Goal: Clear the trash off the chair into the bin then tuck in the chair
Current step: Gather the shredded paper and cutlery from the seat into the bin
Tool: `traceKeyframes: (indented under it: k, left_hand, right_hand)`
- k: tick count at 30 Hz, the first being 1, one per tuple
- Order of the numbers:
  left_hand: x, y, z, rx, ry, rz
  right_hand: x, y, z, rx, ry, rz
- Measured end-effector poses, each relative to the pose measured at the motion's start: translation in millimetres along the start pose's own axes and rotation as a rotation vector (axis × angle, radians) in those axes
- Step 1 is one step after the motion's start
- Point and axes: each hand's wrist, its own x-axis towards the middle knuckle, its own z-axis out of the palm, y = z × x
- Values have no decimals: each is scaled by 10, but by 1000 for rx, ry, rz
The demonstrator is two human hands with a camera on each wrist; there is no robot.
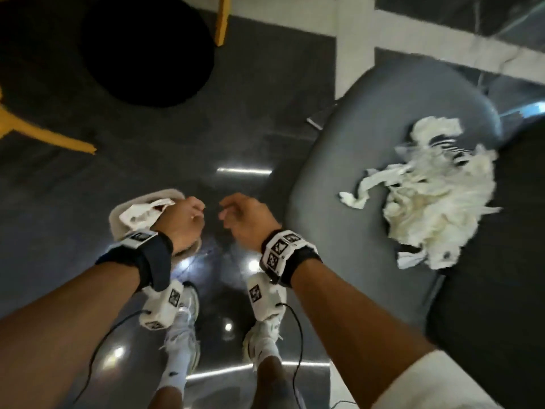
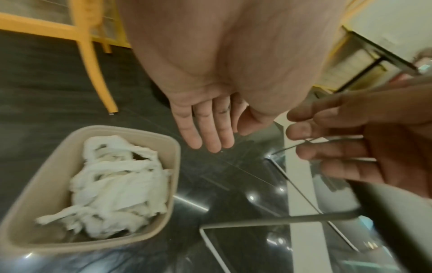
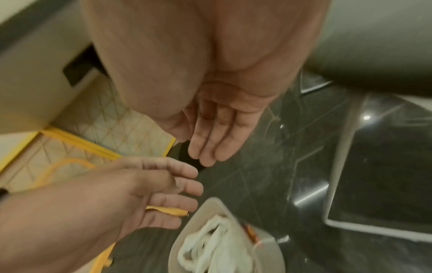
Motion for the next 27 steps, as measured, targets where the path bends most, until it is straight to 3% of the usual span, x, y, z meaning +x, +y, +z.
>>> traceKeyframes:
  k: [4,11,13,15,17,20,23,27]
  left_hand:
    - [9,1036,321,-9,-50,151]
    - [156,2692,1172,-25,-167,469]
    - [153,3090,1421,8,-226,501]
    - [106,3382,1651,102,-300,518]
    - [25,3524,1853,282,-354,543]
    - [-115,3523,2112,454,-429,547]
    - [-125,3392,2290,393,-401,522]
    - [-79,3269,2252,132,-327,502]
  right_hand:
    - [-366,384,-1063,42,202,22]
    - [-1061,1192,-2677,-380,636,75]
    - [-1278,1393,-2898,-498,733,197]
    - [-1431,1645,-3017,-470,728,356]
    - [-1514,1884,-3042,-226,662,411]
    - [-1554,2126,-2990,-10,633,343]
    - [-1553,2219,-2973,23,665,289]
    - [-1501,2263,-3031,28,743,310]
